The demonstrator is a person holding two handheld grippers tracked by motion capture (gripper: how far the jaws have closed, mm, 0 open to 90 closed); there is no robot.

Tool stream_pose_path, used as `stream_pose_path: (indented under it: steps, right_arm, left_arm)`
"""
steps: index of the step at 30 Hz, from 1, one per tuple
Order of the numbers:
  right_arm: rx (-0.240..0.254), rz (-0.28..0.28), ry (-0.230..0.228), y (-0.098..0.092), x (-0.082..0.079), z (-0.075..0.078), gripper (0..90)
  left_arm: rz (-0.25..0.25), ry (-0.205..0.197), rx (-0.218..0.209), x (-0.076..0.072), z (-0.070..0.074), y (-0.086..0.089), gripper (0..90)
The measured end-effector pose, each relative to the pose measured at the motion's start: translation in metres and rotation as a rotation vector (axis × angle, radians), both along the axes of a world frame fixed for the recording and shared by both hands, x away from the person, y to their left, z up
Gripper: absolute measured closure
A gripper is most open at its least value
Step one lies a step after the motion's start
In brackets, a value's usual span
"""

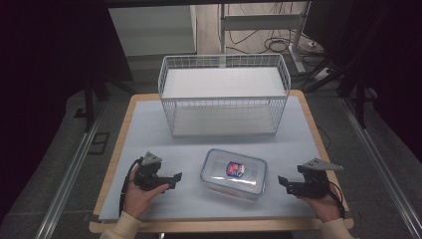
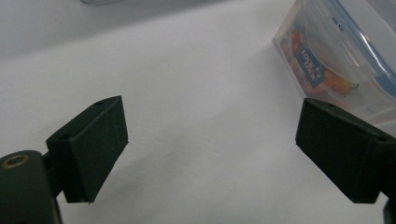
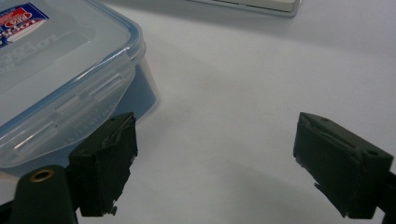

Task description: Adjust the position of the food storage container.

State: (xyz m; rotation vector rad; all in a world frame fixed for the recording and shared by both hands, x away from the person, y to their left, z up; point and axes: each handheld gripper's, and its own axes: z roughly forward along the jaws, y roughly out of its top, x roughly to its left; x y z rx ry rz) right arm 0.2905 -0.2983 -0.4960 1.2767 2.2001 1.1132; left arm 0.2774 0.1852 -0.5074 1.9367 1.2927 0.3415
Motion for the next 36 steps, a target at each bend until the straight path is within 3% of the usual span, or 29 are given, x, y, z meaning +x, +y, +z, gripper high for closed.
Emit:
stream_pose_path:
  steps: [14, 29, 32, 33, 36]
  right_arm:
    - [-0.004, -0.01, 0.004, 0.005, -0.005, 0.008, 17.7]
    - [0.011, 0.001, 0.021, 0.001, -0.006, 0.009, 24.9]
    - [0.01, 0.02, 0.02, 0.002, -0.009, 0.013, 31.4]
    - [0.003, 0.049, 0.017, 0.004, -0.012, 0.016, 41.2]
    - [0.003, 0.08, 0.021, 0.007, -0.013, 0.019, 54.9]
  left_arm:
    - [-0.034, 0.003, -0.006, -0.013, 0.006, -0.001, 12.8]
    - [-0.039, 0.007, -0.042, -0.012, 0.006, 0.001, 14.1]
    - [-0.045, 0.002, -0.045, -0.013, 0.008, 0.0, 14.1]
    - [-0.047, 0.001, -0.042, -0.013, 0.008, -0.001, 14.0]
    - [-0.046, 0.003, -0.044, -0.012, 0.008, 0.0, 14.1]
